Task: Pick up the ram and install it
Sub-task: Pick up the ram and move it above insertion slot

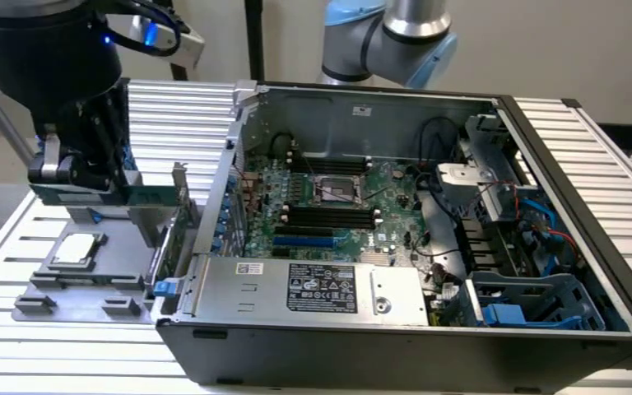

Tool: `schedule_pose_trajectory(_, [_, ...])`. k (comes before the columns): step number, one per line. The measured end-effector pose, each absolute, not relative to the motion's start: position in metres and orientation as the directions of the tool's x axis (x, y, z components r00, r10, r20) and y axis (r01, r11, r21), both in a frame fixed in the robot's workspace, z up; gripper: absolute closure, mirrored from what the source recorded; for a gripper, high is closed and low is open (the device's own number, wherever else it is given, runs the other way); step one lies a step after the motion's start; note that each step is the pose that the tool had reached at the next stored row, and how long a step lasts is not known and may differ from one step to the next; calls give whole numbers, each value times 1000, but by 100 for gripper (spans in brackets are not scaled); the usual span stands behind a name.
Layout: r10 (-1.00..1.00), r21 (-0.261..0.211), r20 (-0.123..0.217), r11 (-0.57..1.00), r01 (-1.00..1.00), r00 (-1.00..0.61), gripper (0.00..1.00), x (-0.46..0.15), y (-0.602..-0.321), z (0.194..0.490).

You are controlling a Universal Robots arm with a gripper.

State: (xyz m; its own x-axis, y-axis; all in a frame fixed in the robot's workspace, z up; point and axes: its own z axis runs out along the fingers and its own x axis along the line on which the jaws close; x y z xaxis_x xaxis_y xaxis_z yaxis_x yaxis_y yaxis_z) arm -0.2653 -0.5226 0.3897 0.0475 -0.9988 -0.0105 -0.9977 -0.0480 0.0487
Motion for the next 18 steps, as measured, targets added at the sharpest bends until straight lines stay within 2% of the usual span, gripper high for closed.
schedule_pose_trajectory(6, [-999, 51, -19, -49, -998, 48, 86, -238, -523, 407])
schedule_pose_trajectory(18, [-998, 53, -31, -49, -997, 48, 86, -184, -523, 418])
